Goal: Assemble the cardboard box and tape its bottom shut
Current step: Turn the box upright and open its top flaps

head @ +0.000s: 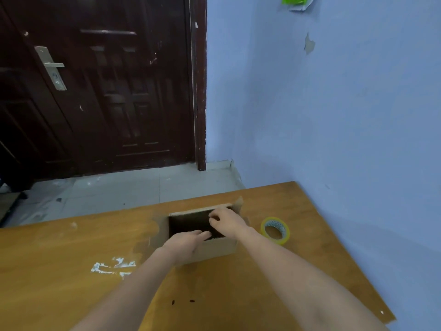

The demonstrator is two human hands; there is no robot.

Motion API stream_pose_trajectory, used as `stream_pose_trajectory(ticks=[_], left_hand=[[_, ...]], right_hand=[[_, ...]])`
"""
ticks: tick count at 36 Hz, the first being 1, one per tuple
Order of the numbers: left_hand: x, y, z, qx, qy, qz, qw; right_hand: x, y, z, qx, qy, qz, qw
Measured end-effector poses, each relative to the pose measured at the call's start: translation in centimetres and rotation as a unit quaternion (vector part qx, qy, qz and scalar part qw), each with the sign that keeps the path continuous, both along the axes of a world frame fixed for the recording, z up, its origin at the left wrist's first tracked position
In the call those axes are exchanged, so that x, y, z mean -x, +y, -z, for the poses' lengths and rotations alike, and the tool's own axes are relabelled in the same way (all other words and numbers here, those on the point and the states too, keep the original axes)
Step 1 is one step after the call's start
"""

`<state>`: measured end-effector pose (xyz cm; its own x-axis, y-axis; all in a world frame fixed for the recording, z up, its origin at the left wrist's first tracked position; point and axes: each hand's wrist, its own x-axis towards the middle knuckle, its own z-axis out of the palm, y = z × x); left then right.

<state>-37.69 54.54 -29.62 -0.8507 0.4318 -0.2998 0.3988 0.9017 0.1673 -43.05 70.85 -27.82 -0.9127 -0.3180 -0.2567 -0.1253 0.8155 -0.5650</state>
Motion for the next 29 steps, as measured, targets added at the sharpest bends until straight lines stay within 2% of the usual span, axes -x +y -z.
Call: stream_pose_trajectory(ticks=[3,6,8,12,17,22,29], left_hand=[[-0.7,0.1,0.9,0.007,0.013,0.026,1.000],[-0.8,-0.2,1.3,-0.019,-0.006,0.051,0.998],[-1.1,-0.2,1.9,-0.027,-0.026,0.047,0.998],[-1.4,-0.2,3.2,-0.036,-0.013,0.010,0.999],[-1.4,0.0,3.9,-0.030,0.013,0.018,0.999],[-1.0,0.8,4.6,-0.020,0.040,-0.013,0.999],[0.2,2.2,5.0,0.027,0.036,-0.047,0.998]], right_hand=[[0.3,-0.4,0.8,0.013,0.070,0.013,0.997],[0.9,-0.6,1.3,0.007,0.089,0.020,0.996],[1.5,-0.8,1.5,-0.029,0.095,0.000,0.995],[3.0,-1.1,1.7,-0.114,0.062,-0.042,0.991],[4.5,-1.3,1.9,-0.175,0.025,-0.070,0.982],[5.2,-1.8,2.3,-0.196,-0.013,-0.082,0.977],[4.4,-1.9,3.1,-0.182,0.014,-0.067,0.981]])
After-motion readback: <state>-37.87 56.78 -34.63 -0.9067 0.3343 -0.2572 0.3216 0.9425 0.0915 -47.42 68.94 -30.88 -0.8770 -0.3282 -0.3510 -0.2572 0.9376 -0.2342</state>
